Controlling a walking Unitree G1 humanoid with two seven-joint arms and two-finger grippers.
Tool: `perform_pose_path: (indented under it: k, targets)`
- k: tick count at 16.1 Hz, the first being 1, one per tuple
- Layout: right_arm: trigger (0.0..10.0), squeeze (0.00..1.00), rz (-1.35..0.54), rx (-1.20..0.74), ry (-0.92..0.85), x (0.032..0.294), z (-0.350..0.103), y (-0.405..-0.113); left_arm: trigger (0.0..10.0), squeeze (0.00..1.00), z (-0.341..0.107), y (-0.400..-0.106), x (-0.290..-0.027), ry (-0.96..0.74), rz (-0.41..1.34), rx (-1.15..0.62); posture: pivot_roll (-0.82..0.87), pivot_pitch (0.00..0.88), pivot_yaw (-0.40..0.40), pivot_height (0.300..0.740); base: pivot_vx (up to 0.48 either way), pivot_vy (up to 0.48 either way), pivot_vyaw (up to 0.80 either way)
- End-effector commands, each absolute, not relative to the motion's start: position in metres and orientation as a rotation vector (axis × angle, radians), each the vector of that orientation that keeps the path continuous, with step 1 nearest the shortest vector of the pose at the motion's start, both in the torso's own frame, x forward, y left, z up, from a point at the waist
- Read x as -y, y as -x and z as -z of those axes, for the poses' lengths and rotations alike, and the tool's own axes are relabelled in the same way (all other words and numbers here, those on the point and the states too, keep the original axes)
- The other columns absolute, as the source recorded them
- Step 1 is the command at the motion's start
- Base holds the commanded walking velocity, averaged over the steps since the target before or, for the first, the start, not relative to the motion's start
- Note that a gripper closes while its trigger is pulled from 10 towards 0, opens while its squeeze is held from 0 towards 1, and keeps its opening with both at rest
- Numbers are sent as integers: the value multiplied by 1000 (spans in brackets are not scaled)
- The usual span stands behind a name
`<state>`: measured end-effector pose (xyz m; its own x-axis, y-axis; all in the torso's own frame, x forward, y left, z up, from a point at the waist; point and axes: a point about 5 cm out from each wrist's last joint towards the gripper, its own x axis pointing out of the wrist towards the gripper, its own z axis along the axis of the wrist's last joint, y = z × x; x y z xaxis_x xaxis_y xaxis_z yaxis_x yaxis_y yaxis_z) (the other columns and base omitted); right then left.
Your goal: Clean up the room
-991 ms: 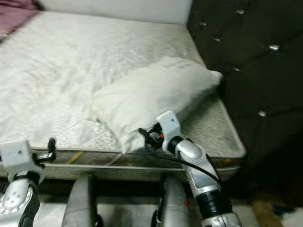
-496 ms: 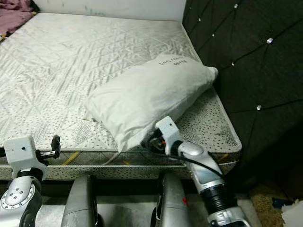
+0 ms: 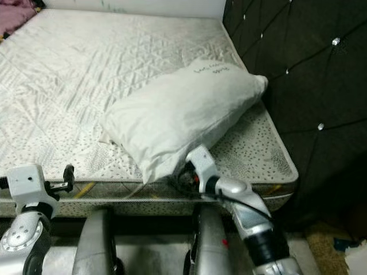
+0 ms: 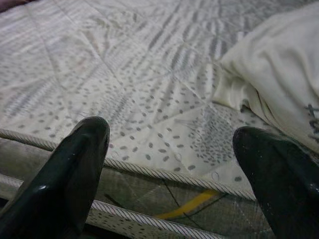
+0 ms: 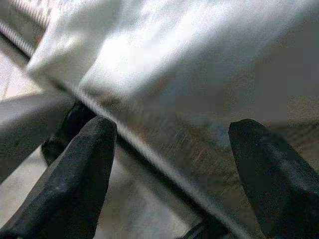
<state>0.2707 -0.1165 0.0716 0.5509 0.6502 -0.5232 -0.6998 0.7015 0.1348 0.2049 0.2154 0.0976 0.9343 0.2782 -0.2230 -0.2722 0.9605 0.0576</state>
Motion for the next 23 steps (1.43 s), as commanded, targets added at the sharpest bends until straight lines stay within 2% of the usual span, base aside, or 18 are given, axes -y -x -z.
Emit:
perform_pose_path:
  k: [1,4,7,9,11,13,16,18,23]
  targets:
    - [10000,0,-814,-569,102,117,-77,-271,10000,0,-98,-205,-215,-28,-272,-237,-13,7,-50,507,0,0,0]
    - [10000,0,-785,-539,50,112,-81,-273,10000,0,-98,-207,-213,-21,-265,-236,-15,4,-50,507,0,0,0]
    - [10000,0,-814,-615,-122,97,-86,-264,10000,0,-99,-208,-211,-11,-265,-240,-11,7,-50,507,0,0,0]
    - [10000,0,-845,-634,-159,91,-91,-263,10000,0,-97,-207,-212,4,-268,-253,-11,8,-50,507,0,0,0]
    - [10000,0,-838,-642,-251,81,-102,-272,10000,0,-95,-207,-213,13,-275,-271,-9,10,-48,507,0,0,0]
    - [10000,0,-824,-629,-241,72,-105,-278,10000,0,-95,-208,-214,11,-275,-277,-6,10,-47,507,0,0,0]
    - [10000,0,-644,-610,-271,57,-103,-298,10000,0,-95,-207,-214,8,-277,-283,18,10,-51,507,0,0,0]
    - [10000,0,-631,-610,-303,50,-108,-303,10000,0,-96,-204,-216,7,-282,-287,29,9,-52,507,0,0,0]
    - [10000,0,-469,-564,-380,56,-115,-327,10000,0,-96,-206,-218,7,-284,-291,36,3,-44,507,0,0,0]
